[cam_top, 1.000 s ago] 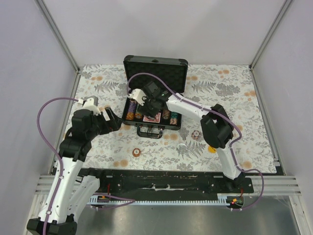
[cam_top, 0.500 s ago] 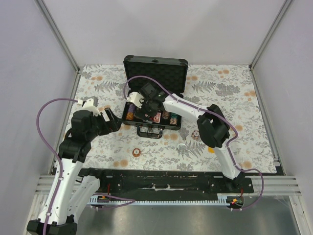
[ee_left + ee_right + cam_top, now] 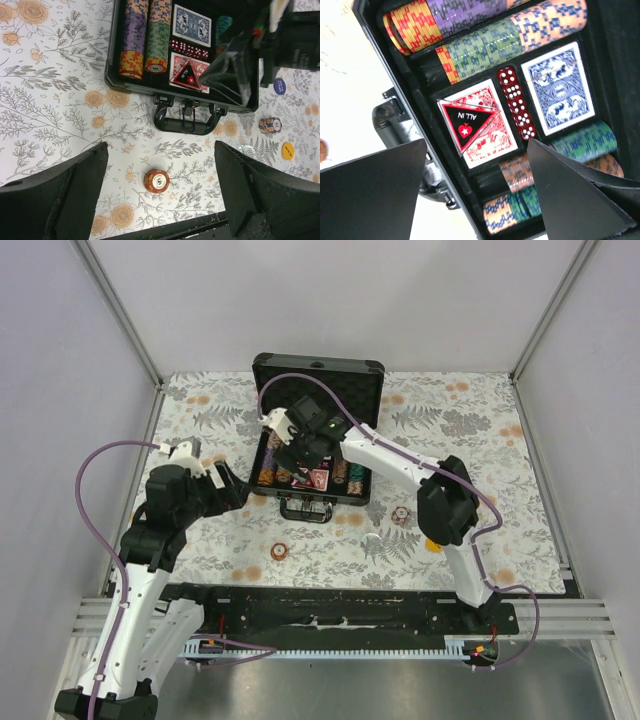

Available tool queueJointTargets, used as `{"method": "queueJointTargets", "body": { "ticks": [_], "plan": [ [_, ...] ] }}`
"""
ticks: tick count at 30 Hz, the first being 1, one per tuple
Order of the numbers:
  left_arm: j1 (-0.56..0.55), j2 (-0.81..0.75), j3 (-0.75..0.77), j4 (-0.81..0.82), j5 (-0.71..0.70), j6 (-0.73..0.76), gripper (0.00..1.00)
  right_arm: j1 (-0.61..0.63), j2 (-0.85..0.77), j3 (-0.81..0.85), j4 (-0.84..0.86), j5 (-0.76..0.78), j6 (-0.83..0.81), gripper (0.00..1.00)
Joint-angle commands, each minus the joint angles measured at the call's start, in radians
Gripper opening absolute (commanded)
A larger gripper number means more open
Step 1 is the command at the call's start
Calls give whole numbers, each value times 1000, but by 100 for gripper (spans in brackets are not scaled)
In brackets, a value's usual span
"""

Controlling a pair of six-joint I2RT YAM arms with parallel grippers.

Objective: Pack up texas hold em set

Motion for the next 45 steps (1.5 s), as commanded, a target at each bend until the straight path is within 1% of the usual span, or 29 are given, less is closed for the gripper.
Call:
{"method": "queueJointTargets", "body": {
  "ticks": [1,5,7,11,13,16,20,23,25,29,34,38,45],
  "plan": [
    [-1,6,-4,-16,74,-21,92,-3,-162,-30,-5,68,188,89],
    [-2,37,-35,-44,121,-33,92,-6,-303,-181,-19,163,374,89],
    [-1,47,-47,-45,135,-39,92,-9,-378,-257,-41,235,450,90],
    [-1,55,-44,-27,138,-47,92,-14,-525,-426,-111,414,576,93],
    [-1,58,-52,-9,144,-56,92,-25,-605,-504,-136,442,622,95],
    [-1,66,-70,13,154,-71,91,-34,-690,-622,-141,410,644,95],
    [-1,52,-90,31,166,-81,91,-29,-751,-756,-131,280,662,97],
    [-2,28,-104,42,161,-84,91,-12,-794,-849,-72,200,669,98],
    [-1,8,-121,56,155,-85,91,1,-805,-899,-39,179,687,98],
    [-1,-22,-126,65,149,-91,91,27,-773,-971,-4,163,704,98],
    [-1,-39,-138,71,140,-98,91,63,-704,-1008,57,176,733,98],
    [-2,-35,-136,71,141,-96,91,89,-619,-1002,108,168,738,97],
    [-1,-46,-136,71,132,-96,91,98,-515,-971,105,249,767,95]
  ]
}}
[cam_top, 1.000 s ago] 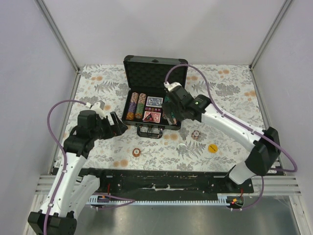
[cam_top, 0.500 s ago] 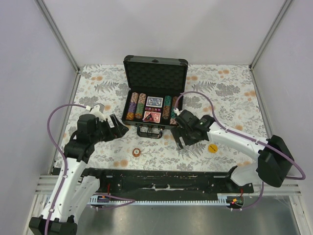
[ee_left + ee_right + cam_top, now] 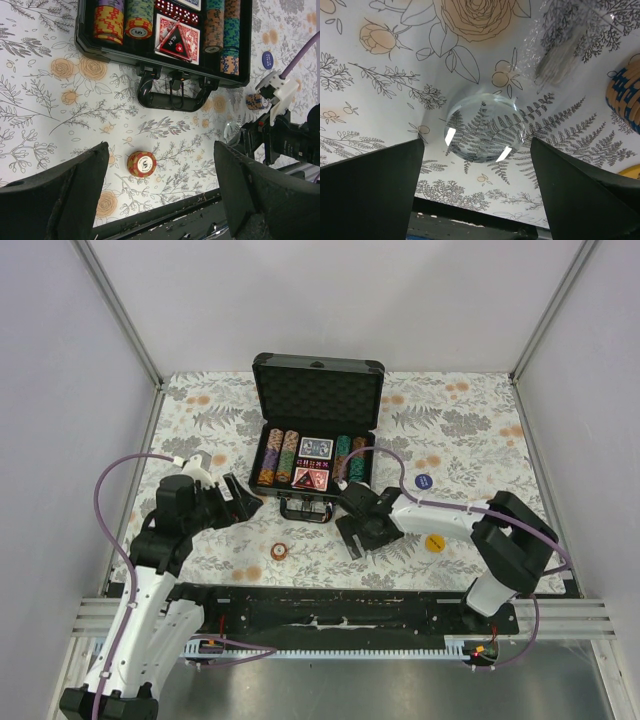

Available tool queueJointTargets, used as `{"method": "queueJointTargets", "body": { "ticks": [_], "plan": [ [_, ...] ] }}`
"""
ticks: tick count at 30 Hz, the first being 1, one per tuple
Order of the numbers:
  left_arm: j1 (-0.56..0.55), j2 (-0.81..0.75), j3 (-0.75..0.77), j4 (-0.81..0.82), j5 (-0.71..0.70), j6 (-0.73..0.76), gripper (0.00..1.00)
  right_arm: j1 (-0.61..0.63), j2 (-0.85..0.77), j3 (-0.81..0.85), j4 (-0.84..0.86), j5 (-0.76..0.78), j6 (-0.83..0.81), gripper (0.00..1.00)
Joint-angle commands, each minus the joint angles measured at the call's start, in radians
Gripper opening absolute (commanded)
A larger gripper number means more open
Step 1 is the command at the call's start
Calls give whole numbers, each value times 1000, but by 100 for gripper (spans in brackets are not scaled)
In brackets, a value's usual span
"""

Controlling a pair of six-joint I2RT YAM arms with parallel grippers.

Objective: Pack up texas hold em set

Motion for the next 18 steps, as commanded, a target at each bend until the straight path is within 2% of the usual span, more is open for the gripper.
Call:
{"method": "queueJointTargets", "body": {
  "ticks": [1,7,16,18],
  "plan": [
    [-2,-11,-3,39,-3,-27,91,2,43,38,20,61,41,95],
    [-2,-16,-5,39,-8,-24,91,4,107,37,25,52,69,88],
    [0,-34,-5,39,-14,-27,91,4,117,43,-3,69,100,56],
    [-2,-44,-6,39,-11,-29,91,4,88,58,-20,75,92,53]
  ]
}}
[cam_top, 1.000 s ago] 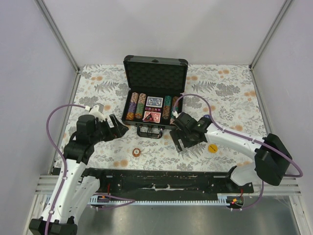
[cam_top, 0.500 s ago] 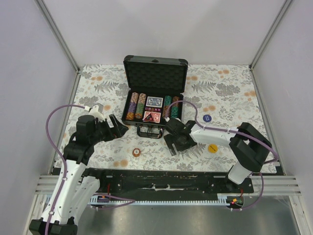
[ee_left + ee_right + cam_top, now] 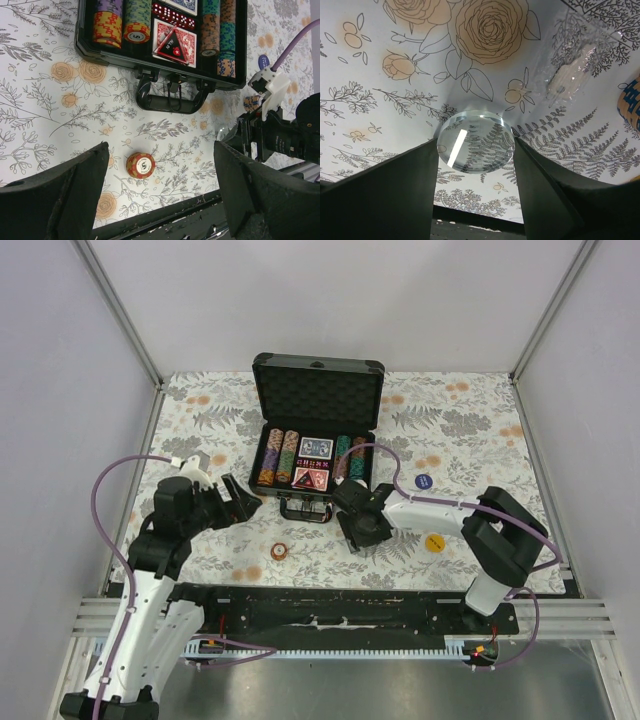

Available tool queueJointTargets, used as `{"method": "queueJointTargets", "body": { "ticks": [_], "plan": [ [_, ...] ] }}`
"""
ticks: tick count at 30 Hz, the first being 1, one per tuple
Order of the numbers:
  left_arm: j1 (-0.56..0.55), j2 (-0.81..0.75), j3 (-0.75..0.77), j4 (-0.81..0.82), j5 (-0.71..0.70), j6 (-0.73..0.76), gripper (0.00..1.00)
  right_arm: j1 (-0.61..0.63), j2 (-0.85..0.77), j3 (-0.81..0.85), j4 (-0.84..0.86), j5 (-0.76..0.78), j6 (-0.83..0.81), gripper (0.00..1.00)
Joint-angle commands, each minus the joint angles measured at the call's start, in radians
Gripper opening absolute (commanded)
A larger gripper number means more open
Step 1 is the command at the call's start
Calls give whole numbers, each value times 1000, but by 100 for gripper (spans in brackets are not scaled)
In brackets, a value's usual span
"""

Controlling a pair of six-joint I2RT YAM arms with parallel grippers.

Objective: Pack up texas hold em set

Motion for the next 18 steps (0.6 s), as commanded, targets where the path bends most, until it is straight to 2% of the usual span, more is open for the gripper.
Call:
{"method": "queueJointTargets", "body": {
  "ticks": [1,5,11,15,18],
  "plan": [
    [-3,-25,-3,39,-4,-27,91,1,-6,5,-22,76,11,53],
    [-2,-51,-8,42,-8,-24,91,1,-93,70,-62,78,1,52],
    [-2,-113,-14,53,-1,-24,91,-1,-159,253,-99,95,-31,53],
    [0,-155,-17,59,-5,-24,91,-1,-97,389,-40,170,-102,53],
    [0,-167,-19,56,-25,-24,91,-13,9,515,13,222,-154,54]
  ]
}}
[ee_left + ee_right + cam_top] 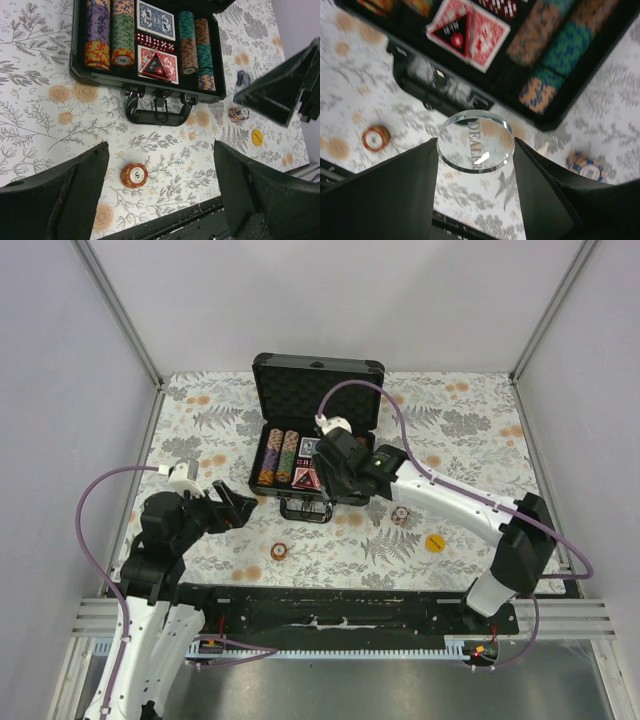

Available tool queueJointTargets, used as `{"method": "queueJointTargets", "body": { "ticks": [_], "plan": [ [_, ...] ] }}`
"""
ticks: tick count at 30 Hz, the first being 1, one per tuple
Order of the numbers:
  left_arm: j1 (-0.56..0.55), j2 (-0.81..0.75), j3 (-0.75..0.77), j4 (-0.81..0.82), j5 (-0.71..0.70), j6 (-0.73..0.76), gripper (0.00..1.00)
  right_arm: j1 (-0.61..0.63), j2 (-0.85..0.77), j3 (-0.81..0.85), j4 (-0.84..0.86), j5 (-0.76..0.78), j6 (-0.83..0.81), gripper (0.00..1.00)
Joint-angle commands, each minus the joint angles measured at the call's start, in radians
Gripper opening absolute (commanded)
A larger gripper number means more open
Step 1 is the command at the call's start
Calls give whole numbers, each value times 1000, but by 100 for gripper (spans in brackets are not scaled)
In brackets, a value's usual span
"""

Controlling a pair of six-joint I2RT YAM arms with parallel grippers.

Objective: Pack up texas hold em set

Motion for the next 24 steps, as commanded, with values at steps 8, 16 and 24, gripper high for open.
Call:
{"method": "queueJointTargets", "body": {
  "ticks": [8,16,24],
  "plan": [
    [0,-28,-2,31,-57,-27,91,-94,418,418,198,116,-163,55],
    [0,-37,-1,25,-75,-27,91,-148,622,545,334,164,-246,55],
    [0,-34,-2,25,-71,-25,91,-174,681,559,377,153,-289,57]
  ]
}}
